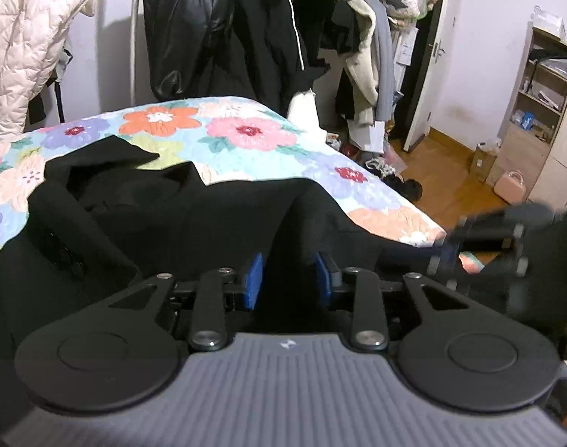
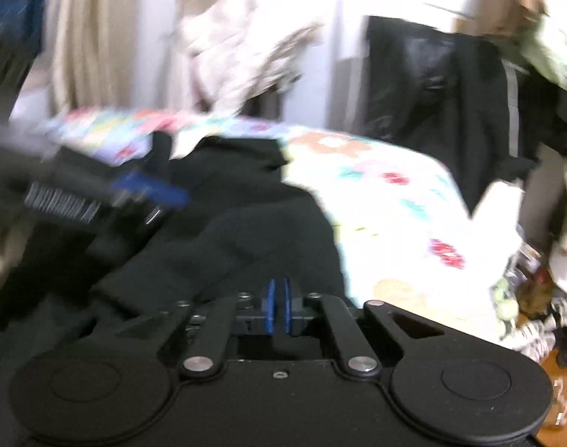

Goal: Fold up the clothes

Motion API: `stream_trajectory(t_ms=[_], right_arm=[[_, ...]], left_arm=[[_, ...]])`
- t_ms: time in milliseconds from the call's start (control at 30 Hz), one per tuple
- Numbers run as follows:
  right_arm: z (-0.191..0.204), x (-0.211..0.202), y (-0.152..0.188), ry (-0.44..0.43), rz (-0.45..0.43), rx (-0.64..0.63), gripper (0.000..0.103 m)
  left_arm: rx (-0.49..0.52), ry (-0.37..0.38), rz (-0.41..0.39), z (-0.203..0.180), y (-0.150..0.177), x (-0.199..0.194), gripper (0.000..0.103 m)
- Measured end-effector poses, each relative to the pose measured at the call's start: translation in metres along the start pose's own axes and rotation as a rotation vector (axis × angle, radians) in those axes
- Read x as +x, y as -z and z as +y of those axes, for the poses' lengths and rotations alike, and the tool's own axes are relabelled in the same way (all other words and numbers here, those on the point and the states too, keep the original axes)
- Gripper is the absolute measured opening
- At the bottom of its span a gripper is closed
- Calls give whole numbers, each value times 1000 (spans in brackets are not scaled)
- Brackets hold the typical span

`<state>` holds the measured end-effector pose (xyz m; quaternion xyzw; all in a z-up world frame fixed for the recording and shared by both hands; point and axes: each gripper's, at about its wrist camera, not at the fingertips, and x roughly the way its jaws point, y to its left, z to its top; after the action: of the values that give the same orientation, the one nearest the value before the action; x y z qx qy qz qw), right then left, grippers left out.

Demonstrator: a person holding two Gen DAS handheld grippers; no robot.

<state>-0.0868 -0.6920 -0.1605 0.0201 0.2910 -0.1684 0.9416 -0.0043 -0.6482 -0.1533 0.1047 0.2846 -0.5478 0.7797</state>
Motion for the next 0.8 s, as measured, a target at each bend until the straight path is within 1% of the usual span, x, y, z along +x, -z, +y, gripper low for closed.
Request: stream_trajectory(t_ms=[33, 100, 133, 167, 200, 233, 267, 300, 333, 367, 400, 467, 533, 567, 633, 667, 700, 767, 800], right_arm=[[-7, -3, -1, 27, -13, 25, 0], [-17, -3, 5, 34, 29, 38, 0], [-21, -6, 7, 6, 41, 35, 0], [-24, -9, 10, -24, 53, 30, 1], [-25, -12, 10, -57, 72, 23, 9], [-25, -16, 10, -91, 91, 15, 11], [-25, -18, 10, -127, 120, 7, 19], [-19, -20, 12, -171, 160, -4, 27], [-12, -21, 14, -200, 188, -30, 28], [-9, -19, 15, -213, 200, -42, 28], [-6, -16, 17, -225, 211, -52, 30], [-3, -12, 17, -218, 197, -44, 32], [-3, -8, 15, -229, 201, -36, 32], [-3, -11, 13, -226, 201, -50, 33], [0, -12, 13, -221, 207, -70, 33], [1, -12, 13, -217, 206, -76, 33], [2, -13, 13, -214, 206, -82, 33], [4, -10, 14, -201, 203, -94, 34], [5, -8, 15, -195, 201, -100, 37]], left_arm=[[1, 5, -1, -1, 1, 0, 32], [29, 32, 4, -6, 2, -1, 34], [52, 47, 8, -10, 3, -2, 35], [94, 59, 8, -16, 4, -7, 40], [137, 70, 9, -22, 5, -12, 49], [181, 76, 9, -28, 7, -17, 53], [229, 81, 15, -33, 9, -22, 60], [276, 87, 22, -39, 11, -27, 69], [321, 89, 29, -44, 14, -31, 75], [355, 70, 41, -48, 18, -30, 88], [388, 50, 53, -52, 22, -29, 93], [463, -16, 87, -57, 32, -16, 93], [507, -59, 135, -58, 38, -3, 93], [510, -67, 133, -56, 40, -1, 91], [524, -84, 129, -53, 39, 4, 59], [526, -111, 139, -53, 36, 8, 34], [525, -134, 145, -52, 33, 12, 21], [474, -124, 111, -48, 24, 14, 14], [442, -123, 99, -46, 19, 15, 9]])
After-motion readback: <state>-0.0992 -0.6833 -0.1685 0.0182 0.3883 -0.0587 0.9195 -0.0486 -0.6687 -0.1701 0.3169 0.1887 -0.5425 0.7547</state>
